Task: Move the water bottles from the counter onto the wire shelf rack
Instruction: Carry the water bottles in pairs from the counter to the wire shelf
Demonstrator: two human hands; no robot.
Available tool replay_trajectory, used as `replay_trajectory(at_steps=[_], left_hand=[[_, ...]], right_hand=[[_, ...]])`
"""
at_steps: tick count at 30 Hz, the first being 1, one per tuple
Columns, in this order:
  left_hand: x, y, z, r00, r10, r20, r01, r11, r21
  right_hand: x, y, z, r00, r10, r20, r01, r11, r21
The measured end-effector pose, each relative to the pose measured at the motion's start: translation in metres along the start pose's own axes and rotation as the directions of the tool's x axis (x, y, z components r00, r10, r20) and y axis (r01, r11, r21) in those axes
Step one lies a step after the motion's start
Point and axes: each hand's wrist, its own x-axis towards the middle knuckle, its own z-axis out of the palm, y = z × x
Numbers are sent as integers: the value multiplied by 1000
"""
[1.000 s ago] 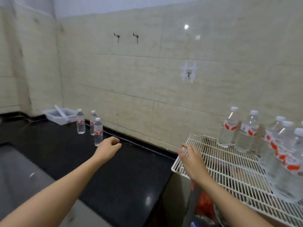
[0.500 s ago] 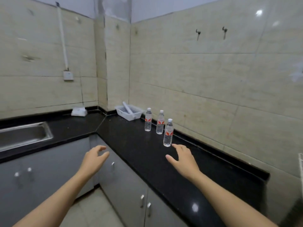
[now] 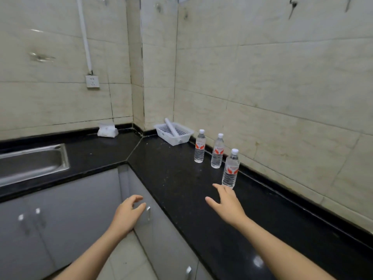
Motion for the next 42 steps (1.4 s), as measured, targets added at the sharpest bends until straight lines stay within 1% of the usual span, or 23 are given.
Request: replay_trajectory(at_steps=[2, 5, 9, 12, 15, 18, 20, 23, 25, 27, 30, 34, 38, 42], left_hand=[[35, 10, 13, 1000, 4, 11, -4, 1000, 23], [88, 30, 29, 1000, 4, 17, -5, 998, 69], [145, 49, 57, 1000, 16, 25, -17, 998, 57], [176, 50, 76, 999, -5, 52, 1, 997, 74], [205, 48, 94, 997, -23, 69, 19, 998, 64], [237, 43, 111, 994, -41, 104, 36, 998, 57], [261, 40, 125, 990, -46, 134, 39, 998, 50], [305, 37, 146, 982, -49, 183, 46, 999, 19], [340, 37, 161, 972, -43, 230, 45, 999, -2], [376, 41, 177, 961, -28, 275, 38, 999, -33], [429, 45, 200, 934, 10, 356, 28, 994, -102], [487, 43, 230, 875, 35, 484, 38, 989, -140], [526, 42, 257, 829, 47, 557, 58, 984, -171], [552, 54, 280, 800, 118, 589, 13, 977, -212]], right_hand=[[41, 12, -5, 999, 3, -40, -1, 999, 37], [98, 29, -14, 994, 68, -79, -55, 985, 164], [163, 49, -17, 993, 97, -69, -75, 959, 273], [194, 58, -8, 990, 131, -44, -108, 930, 352], [218, 66, 8, 989, 146, 10, -139, 917, 373], [240, 71, 21, 976, 212, 48, -212, 883, 420], [254, 73, 29, 967, 247, 64, -250, 872, 420], [286, 74, 36, 958, 285, 39, -276, 873, 403], [315, 75, 36, 948, 320, -2, -288, 857, 428], [347, 79, 35, 918, 394, -38, -323, 802, 503], [387, 85, 37, 822, 562, -92, -403, 687, 605], [424, 91, 47, 695, 708, -125, -520, 614, 594], [446, 102, 55, 602, 786, -142, -598, 561, 573], [462, 112, 54, 557, 817, -147, -627, 530, 572]])
